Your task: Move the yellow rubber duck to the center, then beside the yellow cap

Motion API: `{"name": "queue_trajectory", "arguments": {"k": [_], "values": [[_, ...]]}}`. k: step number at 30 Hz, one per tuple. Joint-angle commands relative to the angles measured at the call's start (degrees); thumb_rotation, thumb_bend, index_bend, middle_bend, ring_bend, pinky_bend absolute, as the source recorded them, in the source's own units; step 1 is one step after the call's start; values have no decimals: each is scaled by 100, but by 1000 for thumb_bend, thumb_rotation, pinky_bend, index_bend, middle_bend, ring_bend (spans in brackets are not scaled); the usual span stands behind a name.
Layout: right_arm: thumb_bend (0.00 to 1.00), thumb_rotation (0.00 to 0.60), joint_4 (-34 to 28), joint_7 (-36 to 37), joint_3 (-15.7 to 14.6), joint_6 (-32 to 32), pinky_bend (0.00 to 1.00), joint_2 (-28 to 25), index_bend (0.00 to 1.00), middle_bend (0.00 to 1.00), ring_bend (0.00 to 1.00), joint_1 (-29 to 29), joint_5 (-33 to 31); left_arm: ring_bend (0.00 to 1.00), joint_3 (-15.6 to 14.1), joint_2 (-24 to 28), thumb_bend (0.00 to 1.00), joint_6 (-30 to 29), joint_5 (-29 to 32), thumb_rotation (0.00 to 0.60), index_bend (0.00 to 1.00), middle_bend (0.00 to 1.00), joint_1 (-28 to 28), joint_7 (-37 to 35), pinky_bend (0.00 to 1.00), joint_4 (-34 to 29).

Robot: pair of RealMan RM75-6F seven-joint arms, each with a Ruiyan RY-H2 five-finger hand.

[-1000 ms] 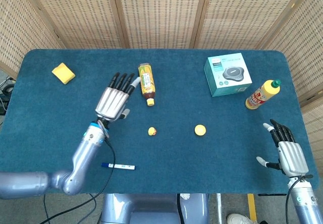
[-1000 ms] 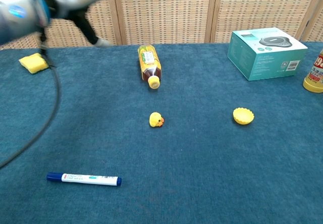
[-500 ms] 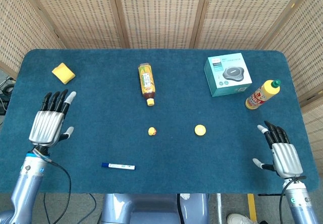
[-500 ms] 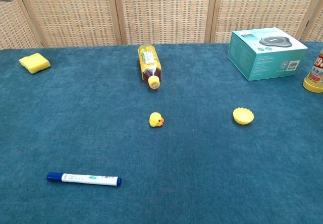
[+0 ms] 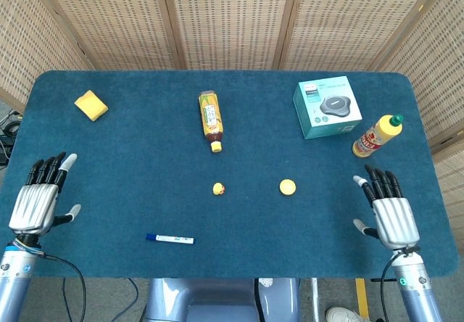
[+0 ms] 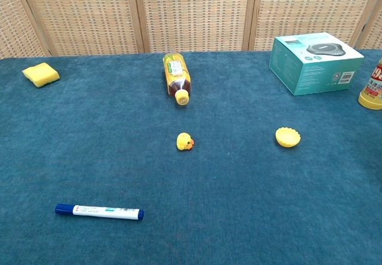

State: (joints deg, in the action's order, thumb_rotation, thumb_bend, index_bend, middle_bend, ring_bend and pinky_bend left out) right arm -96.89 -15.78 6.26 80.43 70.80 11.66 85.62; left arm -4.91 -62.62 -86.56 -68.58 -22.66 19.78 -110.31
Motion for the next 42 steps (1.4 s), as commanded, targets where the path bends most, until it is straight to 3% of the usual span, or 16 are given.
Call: {"name": "queue_trajectory", "arguments": {"k": [1, 8, 14, 19, 25, 32, 42], "values": [[0, 600, -735, -680, 367, -364, 0, -71, 227, 0, 0, 454, -150, 0, 62, 1, 260, 53, -110, 600, 0, 0, 65, -7, 0, 52], [0, 600, -1634, -1973, 919, -1135, 0, 232, 290, 0, 0, 1306, -1086, 0, 176, -65, 260, 272, -166, 600, 0, 0, 100, 27, 0, 127], [0, 600, -1678, -2925, 1161, -1507, 0, 954, 324, 0, 0, 2057, -2058, 0, 244, -116, 260, 524, -214, 600, 0, 0, 96, -26, 0, 188], [0, 600, -1453, -3673, 1305, -1482, 0, 1710, 332, 0, 0, 2705, -2874, 0, 369, -160, 259, 614, -155, 600, 0, 0, 130, -55, 0, 322], [9, 600, -1009, -4117, 1321, -1401, 0, 2368, 344, 0, 0, 3225, -3428, 0, 442, -150, 258, 820, -123, 600, 0, 0, 141, -223, 0, 411], [74, 600, -174, -4142, 1305, -1438, 0, 3048, 344, 0, 0, 3649, -3980, 0, 490, -182, 261, 1000, -179, 600, 0, 0, 137, -228, 0, 455], [156, 600, 741, -3946, 1350, -1667, 0, 3511, 346, 0, 0, 4070, -4360, 0, 612, -245, 259, 1305, -4, 600, 0, 0, 99, -239, 0, 597]]}}
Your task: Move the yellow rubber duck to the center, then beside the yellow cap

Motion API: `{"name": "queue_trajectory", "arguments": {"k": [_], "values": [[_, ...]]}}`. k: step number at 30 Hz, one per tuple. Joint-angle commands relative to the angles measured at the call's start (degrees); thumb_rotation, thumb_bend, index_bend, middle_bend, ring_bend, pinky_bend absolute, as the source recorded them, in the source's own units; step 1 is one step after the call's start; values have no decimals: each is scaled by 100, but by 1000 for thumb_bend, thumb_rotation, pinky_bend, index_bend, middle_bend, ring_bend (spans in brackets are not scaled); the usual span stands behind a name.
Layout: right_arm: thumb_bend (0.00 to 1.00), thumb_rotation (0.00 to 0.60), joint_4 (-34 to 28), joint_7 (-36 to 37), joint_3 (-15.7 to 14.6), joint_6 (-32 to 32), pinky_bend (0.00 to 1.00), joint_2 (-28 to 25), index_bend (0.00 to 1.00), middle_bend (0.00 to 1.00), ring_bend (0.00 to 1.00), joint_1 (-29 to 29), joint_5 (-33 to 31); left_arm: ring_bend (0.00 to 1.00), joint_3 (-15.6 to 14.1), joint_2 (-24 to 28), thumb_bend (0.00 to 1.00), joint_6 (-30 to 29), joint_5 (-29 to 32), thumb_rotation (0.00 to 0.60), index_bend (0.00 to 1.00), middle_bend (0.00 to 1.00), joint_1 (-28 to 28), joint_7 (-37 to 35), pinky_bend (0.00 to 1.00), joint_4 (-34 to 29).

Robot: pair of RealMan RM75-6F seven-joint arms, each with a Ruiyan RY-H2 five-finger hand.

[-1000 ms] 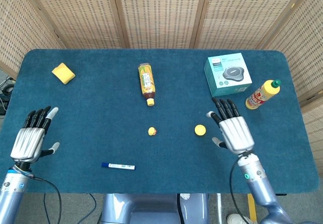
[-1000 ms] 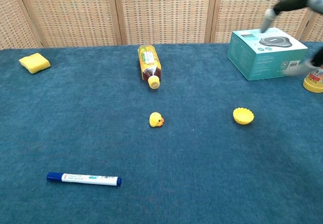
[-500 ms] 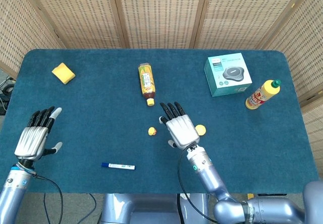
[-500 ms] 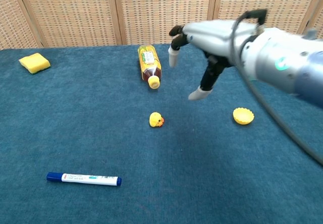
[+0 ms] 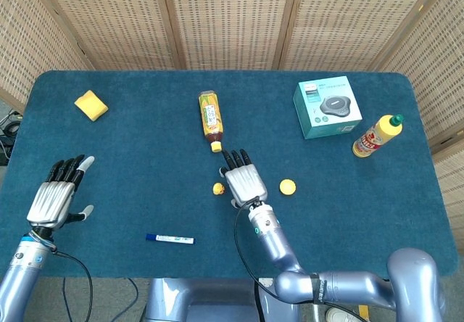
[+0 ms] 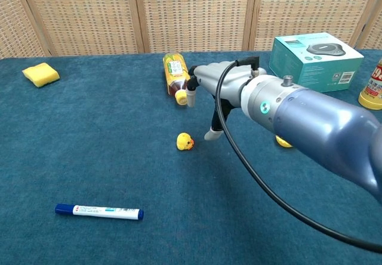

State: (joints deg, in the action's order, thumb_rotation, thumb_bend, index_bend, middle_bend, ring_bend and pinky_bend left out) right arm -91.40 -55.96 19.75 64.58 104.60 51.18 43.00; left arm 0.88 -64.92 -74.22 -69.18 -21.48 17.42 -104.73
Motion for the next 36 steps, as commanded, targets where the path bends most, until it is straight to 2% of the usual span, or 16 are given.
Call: {"name": "queue_trajectory", "arguments": {"k": [1, 18, 36], "values": [[170, 600, 281, 97, -2, -113, 0, 181, 348, 0, 0, 157, -130, 0, 47, -22, 259, 108, 80, 600, 0, 0, -25, -8, 0, 56], [218, 600, 1408, 401, -64, -495, 0, 722, 365, 0, 0, 592, -428, 0, 155, -27, 260, 267, 116, 600, 0, 0, 3, -14, 0, 105], [221, 600, 1943, 533, -119, -705, 0, 958, 382, 0, 0, 749, -605, 0, 217, -15, 260, 287, 124, 600, 0, 0, 57, -35, 0, 129]]}}
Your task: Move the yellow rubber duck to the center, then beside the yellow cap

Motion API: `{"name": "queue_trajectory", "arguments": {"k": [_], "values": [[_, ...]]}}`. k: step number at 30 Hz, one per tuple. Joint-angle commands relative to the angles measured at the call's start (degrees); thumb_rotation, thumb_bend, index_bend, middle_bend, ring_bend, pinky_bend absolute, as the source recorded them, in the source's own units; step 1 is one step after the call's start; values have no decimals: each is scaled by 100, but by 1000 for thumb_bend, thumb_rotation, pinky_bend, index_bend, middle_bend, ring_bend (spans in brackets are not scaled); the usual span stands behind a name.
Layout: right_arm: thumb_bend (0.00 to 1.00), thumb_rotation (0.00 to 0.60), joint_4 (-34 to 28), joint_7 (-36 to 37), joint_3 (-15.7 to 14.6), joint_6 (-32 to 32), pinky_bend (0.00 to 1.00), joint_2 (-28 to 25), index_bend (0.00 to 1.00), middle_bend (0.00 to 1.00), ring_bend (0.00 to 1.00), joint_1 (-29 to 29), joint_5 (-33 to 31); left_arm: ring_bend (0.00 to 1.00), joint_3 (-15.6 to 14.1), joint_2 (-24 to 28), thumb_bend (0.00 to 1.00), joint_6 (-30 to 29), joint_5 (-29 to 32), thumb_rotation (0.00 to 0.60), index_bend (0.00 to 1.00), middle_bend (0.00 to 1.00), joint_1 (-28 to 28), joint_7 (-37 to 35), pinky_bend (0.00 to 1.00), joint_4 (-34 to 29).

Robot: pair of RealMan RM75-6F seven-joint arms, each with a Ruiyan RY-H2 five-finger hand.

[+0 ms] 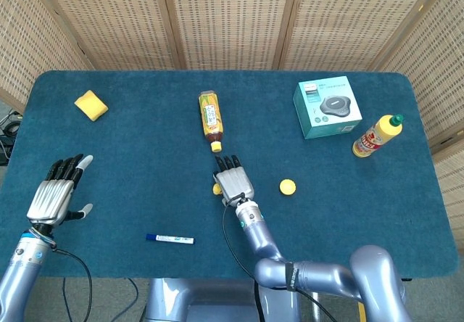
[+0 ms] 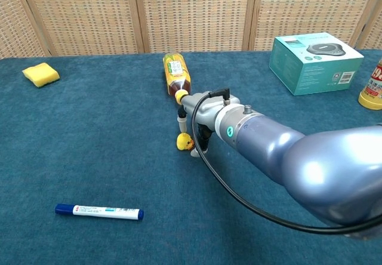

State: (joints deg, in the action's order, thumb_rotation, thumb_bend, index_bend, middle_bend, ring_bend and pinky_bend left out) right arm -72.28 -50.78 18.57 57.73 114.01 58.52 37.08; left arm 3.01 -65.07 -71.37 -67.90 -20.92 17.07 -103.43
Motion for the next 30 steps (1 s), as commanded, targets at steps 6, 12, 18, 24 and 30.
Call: {"name": "queue_trajectory", "arguments": {"k": [6, 12, 18, 24, 30], "values": [[222, 600, 140, 40, -12, -82, 0, 90, 399, 3, 0, 72, -52, 0, 18, 6, 260, 12, -17, 600, 0, 0, 12, 14, 0, -17], [224, 600, 216, 65, -25, -113, 0, 163, 415, 9, 0, 120, -75, 0, 29, 17, 261, 37, -8, 600, 0, 0, 26, 17, 0, -20], [229, 600, 278, 37, -20, -102, 0, 187, 428, 13, 0, 159, -118, 0, 33, 14, 263, 61, -47, 600, 0, 0, 32, 5, 0, -17], [229, 600, 264, 19, -19, -84, 0, 147, 447, 19, 0, 157, -168, 0, 33, 10, 259, 93, -71, 600, 0, 0, 31, 11, 0, -18], [229, 600, 240, 6, -39, -67, 0, 103, 451, 19, 0, 160, -180, 0, 31, 12, 262, 94, -115, 600, 0, 0, 41, 22, 0, -41]]}}
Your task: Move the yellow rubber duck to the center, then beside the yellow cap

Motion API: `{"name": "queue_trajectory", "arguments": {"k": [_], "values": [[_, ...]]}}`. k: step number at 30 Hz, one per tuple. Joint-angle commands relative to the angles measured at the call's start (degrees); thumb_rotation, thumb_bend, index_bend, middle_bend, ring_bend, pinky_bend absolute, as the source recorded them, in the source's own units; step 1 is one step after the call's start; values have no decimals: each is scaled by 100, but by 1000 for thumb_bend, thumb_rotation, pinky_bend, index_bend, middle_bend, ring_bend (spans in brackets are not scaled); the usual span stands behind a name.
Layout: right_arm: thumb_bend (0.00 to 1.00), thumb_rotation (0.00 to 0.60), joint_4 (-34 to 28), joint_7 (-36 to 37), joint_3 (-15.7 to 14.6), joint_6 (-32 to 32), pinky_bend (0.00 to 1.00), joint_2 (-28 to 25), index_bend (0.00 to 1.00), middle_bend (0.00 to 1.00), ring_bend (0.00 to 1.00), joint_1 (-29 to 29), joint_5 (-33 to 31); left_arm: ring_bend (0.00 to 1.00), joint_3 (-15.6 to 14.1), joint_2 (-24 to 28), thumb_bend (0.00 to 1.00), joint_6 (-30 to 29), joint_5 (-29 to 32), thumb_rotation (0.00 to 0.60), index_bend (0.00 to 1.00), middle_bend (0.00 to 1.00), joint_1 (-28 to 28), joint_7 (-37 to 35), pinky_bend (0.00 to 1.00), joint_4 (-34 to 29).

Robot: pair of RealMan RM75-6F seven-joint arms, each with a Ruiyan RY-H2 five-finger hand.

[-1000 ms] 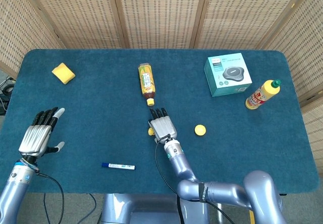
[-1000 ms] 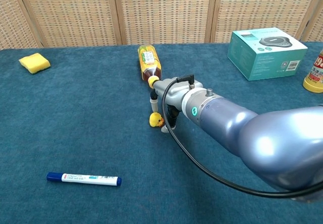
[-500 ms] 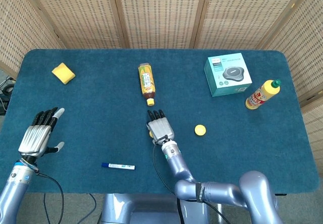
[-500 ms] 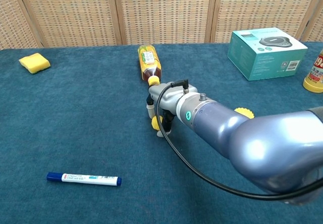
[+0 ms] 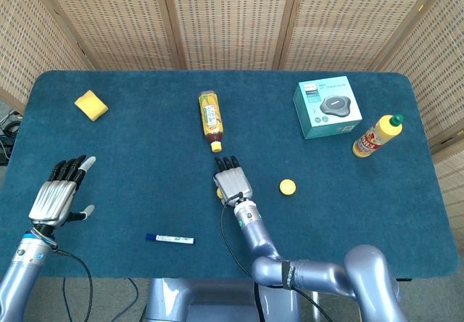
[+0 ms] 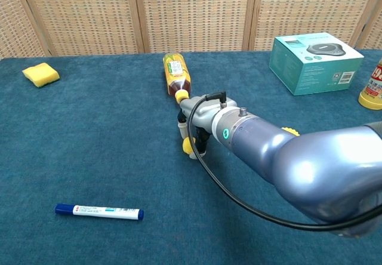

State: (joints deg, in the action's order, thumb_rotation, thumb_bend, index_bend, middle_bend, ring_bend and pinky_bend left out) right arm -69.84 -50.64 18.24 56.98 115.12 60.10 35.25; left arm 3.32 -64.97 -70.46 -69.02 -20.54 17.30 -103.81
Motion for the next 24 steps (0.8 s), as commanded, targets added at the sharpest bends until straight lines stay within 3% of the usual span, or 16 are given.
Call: {"name": "queue_trajectory", "arguments": {"k": [1, 15, 24], "values": [[230, 600, -8, -19, -11, 14, 0, -14, 455, 19, 0, 5, -5, 0, 3, 5, 261, 3, -5, 600, 0, 0, 6, -8, 0, -5], [229, 600, -67, -88, -57, 85, 0, -24, 509, 31, 0, 32, -41, 0, 21, 24, 260, 26, -43, 600, 0, 0, 23, -48, 0, -9], [230, 600, -428, -217, -50, 389, 0, -301, 511, 31, 0, -24, 47, 0, 22, 23, 260, 29, -64, 600, 0, 0, 34, -26, 0, -23]]}}
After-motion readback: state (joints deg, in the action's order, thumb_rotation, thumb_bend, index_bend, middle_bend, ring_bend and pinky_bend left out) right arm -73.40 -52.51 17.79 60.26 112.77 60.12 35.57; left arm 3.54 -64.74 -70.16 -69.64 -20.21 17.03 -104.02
